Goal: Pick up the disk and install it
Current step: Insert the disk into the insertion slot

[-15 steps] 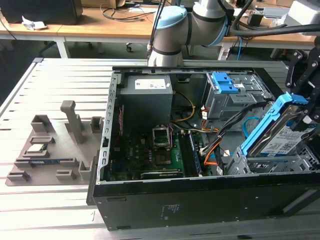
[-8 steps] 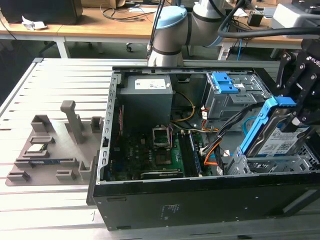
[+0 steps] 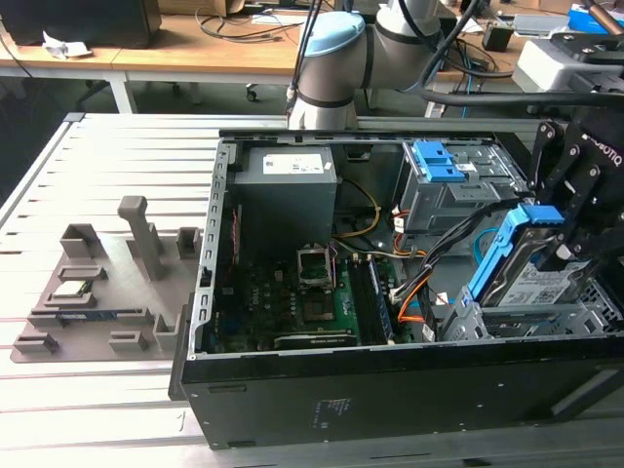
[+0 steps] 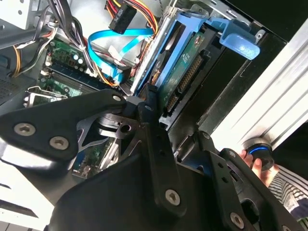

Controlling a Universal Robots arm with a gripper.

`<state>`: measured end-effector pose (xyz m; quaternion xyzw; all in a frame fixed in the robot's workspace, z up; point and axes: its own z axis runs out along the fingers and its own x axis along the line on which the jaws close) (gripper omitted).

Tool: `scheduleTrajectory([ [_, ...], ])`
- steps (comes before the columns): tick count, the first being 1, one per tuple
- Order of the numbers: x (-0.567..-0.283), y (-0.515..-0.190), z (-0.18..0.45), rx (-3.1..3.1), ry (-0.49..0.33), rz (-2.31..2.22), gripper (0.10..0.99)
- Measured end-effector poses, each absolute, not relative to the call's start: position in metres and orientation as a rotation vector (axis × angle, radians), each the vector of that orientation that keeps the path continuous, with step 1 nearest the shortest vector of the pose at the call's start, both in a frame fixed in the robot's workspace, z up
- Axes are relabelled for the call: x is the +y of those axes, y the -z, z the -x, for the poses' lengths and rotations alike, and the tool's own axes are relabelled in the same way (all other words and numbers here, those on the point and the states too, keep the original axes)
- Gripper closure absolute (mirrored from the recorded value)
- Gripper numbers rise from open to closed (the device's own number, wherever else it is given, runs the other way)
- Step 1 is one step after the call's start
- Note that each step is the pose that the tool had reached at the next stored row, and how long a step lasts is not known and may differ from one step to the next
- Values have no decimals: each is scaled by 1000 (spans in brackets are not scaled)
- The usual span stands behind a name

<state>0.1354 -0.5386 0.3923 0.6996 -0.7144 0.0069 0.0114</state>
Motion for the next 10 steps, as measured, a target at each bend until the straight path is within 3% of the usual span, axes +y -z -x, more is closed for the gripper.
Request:
scheduleTrajectory([
  [10,-539,-392,-135,-2228,-21,-2182,722],
])
